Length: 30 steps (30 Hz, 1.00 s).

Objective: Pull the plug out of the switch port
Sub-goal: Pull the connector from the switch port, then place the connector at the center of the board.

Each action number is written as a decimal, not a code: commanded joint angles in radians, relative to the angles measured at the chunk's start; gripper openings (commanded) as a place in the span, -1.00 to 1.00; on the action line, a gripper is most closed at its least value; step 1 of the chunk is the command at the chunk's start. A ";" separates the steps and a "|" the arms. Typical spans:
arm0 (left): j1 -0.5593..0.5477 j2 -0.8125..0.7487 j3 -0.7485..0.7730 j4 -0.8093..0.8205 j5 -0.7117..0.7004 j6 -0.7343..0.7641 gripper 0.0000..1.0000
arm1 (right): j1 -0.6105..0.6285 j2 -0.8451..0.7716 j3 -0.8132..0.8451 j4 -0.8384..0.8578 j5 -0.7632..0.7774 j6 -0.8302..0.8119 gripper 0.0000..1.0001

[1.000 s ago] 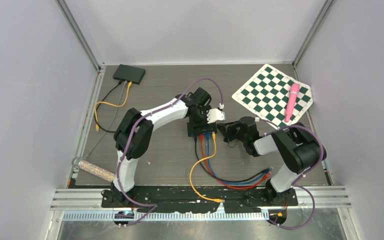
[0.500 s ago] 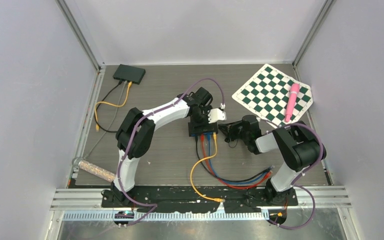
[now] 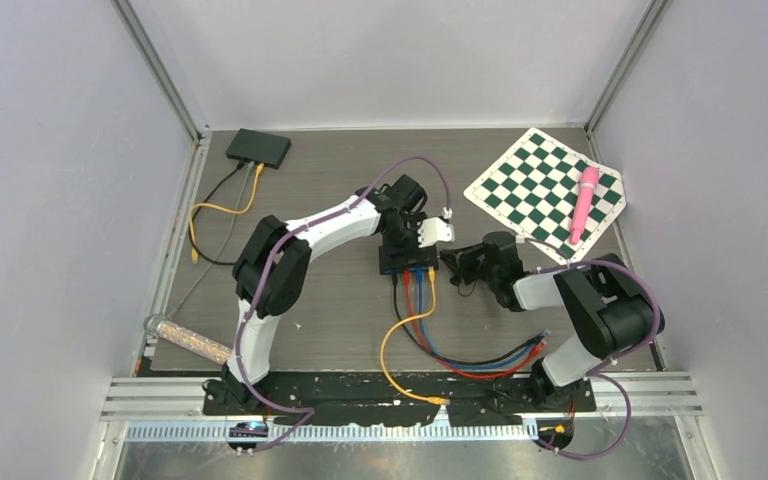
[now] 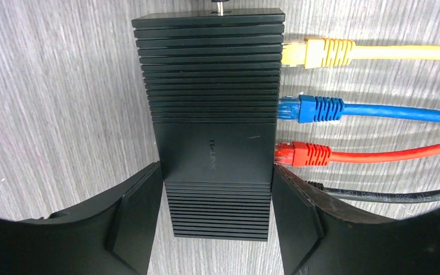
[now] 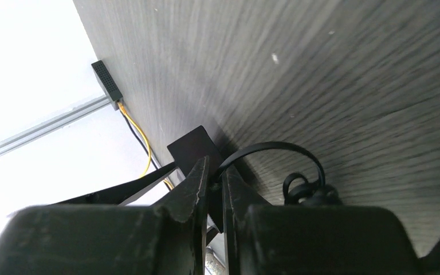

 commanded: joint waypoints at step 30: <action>0.014 -0.179 -0.152 0.157 0.064 -0.113 0.99 | -0.052 -0.274 0.205 -0.492 0.293 -0.417 -0.87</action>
